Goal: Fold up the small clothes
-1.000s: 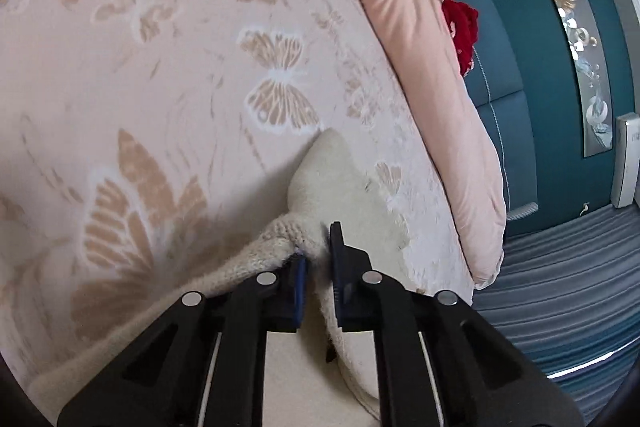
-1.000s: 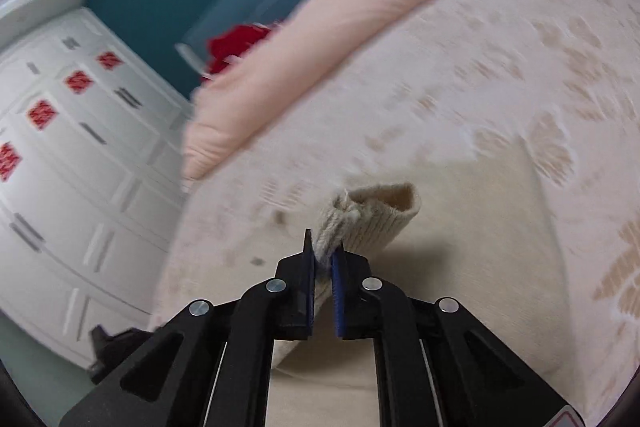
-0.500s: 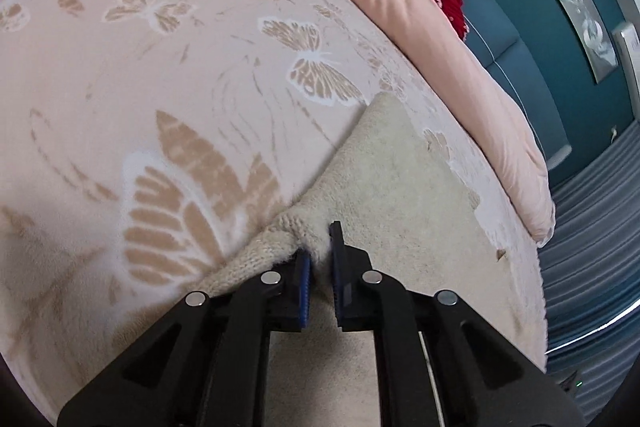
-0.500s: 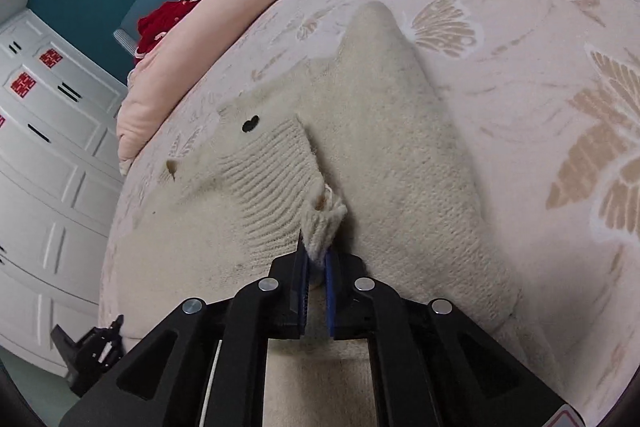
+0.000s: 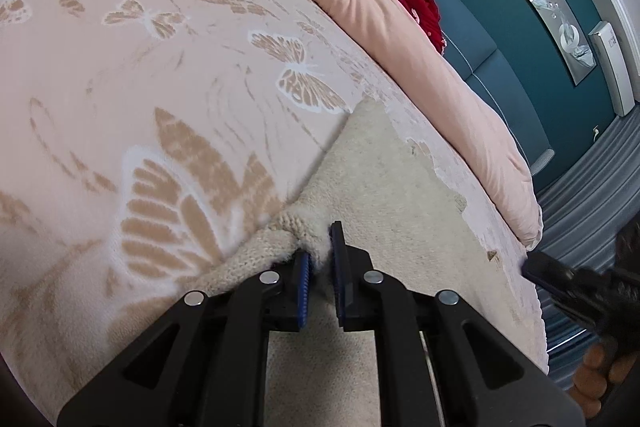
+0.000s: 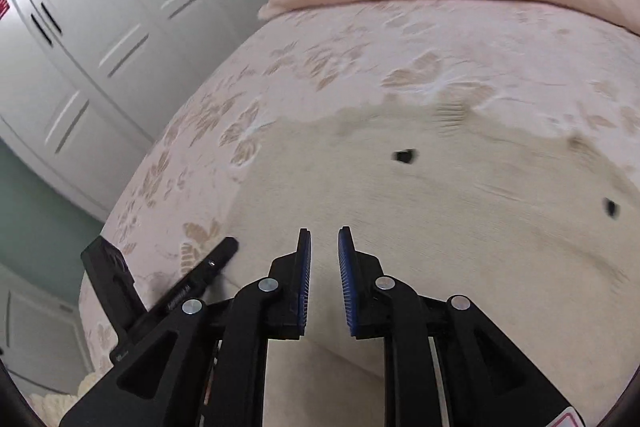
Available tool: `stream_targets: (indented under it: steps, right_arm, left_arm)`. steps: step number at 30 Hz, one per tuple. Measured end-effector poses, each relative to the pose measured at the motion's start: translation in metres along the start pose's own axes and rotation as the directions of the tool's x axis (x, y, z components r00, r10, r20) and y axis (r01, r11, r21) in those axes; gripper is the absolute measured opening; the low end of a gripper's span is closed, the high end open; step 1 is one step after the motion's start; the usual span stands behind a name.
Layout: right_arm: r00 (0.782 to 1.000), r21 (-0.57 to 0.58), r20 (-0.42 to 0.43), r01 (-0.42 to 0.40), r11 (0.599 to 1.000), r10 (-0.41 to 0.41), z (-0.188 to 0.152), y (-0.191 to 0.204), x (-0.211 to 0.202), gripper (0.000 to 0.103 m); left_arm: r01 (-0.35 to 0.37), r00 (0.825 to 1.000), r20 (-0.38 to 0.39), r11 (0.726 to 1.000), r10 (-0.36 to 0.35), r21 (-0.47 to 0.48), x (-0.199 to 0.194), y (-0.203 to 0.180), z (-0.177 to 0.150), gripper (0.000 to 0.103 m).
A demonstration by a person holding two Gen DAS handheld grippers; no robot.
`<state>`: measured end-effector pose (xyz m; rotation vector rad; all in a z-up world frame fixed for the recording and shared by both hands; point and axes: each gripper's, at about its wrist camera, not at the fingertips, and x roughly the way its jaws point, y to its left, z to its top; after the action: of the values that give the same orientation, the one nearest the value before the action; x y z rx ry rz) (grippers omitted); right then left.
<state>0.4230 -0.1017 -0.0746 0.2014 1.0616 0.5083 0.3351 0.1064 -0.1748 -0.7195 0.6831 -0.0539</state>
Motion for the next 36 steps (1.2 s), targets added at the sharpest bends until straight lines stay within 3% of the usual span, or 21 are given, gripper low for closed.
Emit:
stream_targets:
  steps: [4, 6, 8, 13, 16, 18, 20, 22, 24, 25, 27, 28, 29, 30, 31, 33, 35, 36]
  right_arm:
    - [0.993, -0.042, -0.120, 0.004, 0.999, -0.009, 0.041, 0.033, 0.084, 0.004]
    - [0.986, -0.059, -0.156, 0.042, 0.997, -0.051, 0.053, 0.042, 0.121, 0.001]
    - [0.983, -0.078, -0.152, 0.091, 0.993, -0.102, 0.064, 0.050, 0.149, 0.000]
    - [0.989, -0.018, -0.097, 0.111, 0.994, -0.112, 0.084, 0.046, 0.171, 0.000]
    - [0.997, 0.044, -0.039, 0.061, 0.997, -0.060, 0.078, 0.041, 0.142, 0.000]
    - [0.998, 0.089, 0.057, -0.001, 0.996, -0.004, 0.057, 0.031, 0.095, 0.001]
    - [0.989, 0.129, 0.145, -0.005, 0.992, -0.014, 0.023, 0.009, 0.042, 0.001]
    - [0.977, 0.203, 0.193, 0.049, 0.978, -0.089, -0.022, -0.030, -0.013, 0.001]
    - [0.939, 0.273, 0.222, 0.200, 0.941, -0.264, -0.066, -0.073, -0.067, 0.001]
    - [0.912, 0.313, 0.207, 0.282, 0.907, -0.355, -0.085, -0.096, -0.086, 0.002]
    - [0.866, 0.393, 0.080, 0.428, 0.814, -0.494, -0.122, -0.152, -0.104, 0.000]
    - [0.860, 0.420, 0.035, 0.450, 0.788, -0.510, -0.136, -0.175, -0.109, 0.000]
    - [0.888, 0.450, 0.075, 0.375, 0.810, -0.453, -0.145, -0.186, -0.121, 0.000]
    - [0.890, 0.485, 0.095, 0.350, 0.802, -0.446, -0.148, -0.189, -0.134, 0.000]
    - [0.879, 0.499, 0.117, 0.351, 0.792, -0.463, -0.148, -0.186, -0.146, 0.006]
    - [0.866, 0.513, 0.201, 0.305, 0.802, -0.458, -0.148, -0.178, -0.162, 0.032]
    - [0.876, 0.531, 0.214, 0.267, 0.804, -0.432, -0.150, -0.181, -0.157, 0.047]
    - [0.888, 0.532, 0.182, 0.272, 0.802, -0.422, -0.151, -0.185, -0.145, 0.046]
  left_arm:
    - [0.014, 1.000, 0.011, 1.000, -0.014, 0.004, 0.000, 0.002, -0.002, 0.010]
    - [0.023, 1.000, 0.017, 1.000, -0.023, 0.003, 0.000, 0.003, -0.003, 0.010]
    - [0.030, 0.999, 0.022, 1.000, -0.030, 0.005, 0.000, 0.003, -0.003, 0.010]
    - [0.033, 0.999, 0.028, 0.999, -0.034, 0.019, 0.002, 0.002, -0.005, 0.010]
    - [0.036, 0.999, 0.028, 0.999, -0.037, 0.019, 0.002, 0.001, -0.006, 0.010]
    - [0.035, 0.999, 0.028, 0.999, -0.035, 0.020, 0.002, 0.002, -0.006, 0.010]
    - [0.029, 0.999, 0.027, 0.999, -0.030, 0.022, 0.003, 0.001, -0.006, 0.010]
    - [0.023, 0.999, 0.026, 0.999, -0.024, 0.025, 0.003, 0.000, -0.006, 0.010]
    - [0.015, 1.000, 0.024, 0.999, -0.015, 0.032, 0.003, -0.002, -0.006, 0.010]
    - [0.010, 1.000, 0.024, 0.999, -0.011, 0.035, 0.004, -0.003, -0.006, 0.010]
    - [0.003, 1.000, 0.023, 0.999, -0.004, 0.038, 0.004, -0.004, -0.006, 0.010]
    - [0.000, 1.000, 0.021, 0.999, -0.001, 0.041, 0.005, -0.004, -0.006, 0.010]
    - [-0.005, 1.000, 0.020, 0.999, 0.004, 0.044, 0.005, -0.005, -0.006, 0.010]
    - [-0.009, 1.000, 0.018, 0.999, 0.008, 0.045, 0.005, -0.005, -0.005, 0.010]
    - [-0.013, 1.000, 0.016, 0.999, 0.012, 0.047, 0.006, -0.006, -0.005, 0.010]
    - [-0.021, 1.000, 0.014, 0.999, 0.020, 0.050, 0.006, -0.007, -0.005, 0.010]
    - [-0.027, 1.000, 0.011, 0.998, 0.027, 0.053, 0.007, -0.007, -0.005, 0.010]
    - [-0.030, 1.000, 0.009, 0.998, 0.030, 0.054, 0.007, -0.008, -0.004, 0.010]
